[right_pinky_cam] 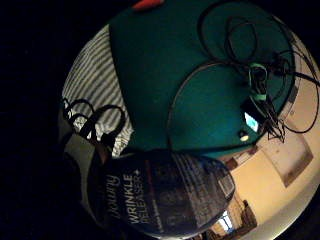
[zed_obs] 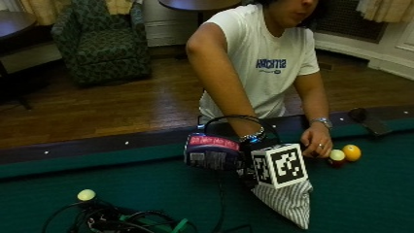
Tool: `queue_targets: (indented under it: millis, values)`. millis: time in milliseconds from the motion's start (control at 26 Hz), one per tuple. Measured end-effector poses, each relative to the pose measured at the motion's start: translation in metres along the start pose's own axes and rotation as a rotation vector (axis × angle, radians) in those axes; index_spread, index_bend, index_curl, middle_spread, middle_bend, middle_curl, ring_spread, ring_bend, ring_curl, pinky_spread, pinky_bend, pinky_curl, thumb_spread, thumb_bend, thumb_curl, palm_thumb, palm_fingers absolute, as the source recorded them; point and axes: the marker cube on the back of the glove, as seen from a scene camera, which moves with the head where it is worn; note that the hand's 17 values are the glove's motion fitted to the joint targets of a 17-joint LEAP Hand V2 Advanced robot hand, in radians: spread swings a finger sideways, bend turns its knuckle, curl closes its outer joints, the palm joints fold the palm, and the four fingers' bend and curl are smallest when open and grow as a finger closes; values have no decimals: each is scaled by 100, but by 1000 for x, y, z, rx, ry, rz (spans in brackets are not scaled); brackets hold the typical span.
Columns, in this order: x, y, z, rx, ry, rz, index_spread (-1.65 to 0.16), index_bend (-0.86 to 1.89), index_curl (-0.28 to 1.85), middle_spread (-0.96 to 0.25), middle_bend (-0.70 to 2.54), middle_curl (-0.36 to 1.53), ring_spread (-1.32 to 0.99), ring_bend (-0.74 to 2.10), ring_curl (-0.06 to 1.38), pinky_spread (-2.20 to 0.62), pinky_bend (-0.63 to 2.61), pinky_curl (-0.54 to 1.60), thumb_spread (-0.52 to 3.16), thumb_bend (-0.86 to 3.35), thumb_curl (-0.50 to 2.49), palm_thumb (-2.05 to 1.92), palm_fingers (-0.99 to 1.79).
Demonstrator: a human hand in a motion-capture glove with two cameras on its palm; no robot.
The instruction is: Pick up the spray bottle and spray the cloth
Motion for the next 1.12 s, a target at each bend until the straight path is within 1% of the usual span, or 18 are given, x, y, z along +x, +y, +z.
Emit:
queue_targets:
  millis: [347,616,809,1117]
  values:
    - [1,-6,24,-47,83,48,-27,40,61,-21,68,55,-22,71,48,-31,41,40,35,-3,83,88,139]
    - [-4,-4,18,-26,71,46,-27,40,61,-21,68,55,-22,71,47,-30,41,40,36,-2,84,88,139]
    - [-20,7,-15,81,-78,-13,-27,39,61,-21,68,55,-22,71,47,-30,41,40,36,-3,84,88,139]
    - [-54,42,-99,335,-394,-199,-27,39,62,-20,68,55,-22,71,47,-30,41,40,36,-3,85,88,138]
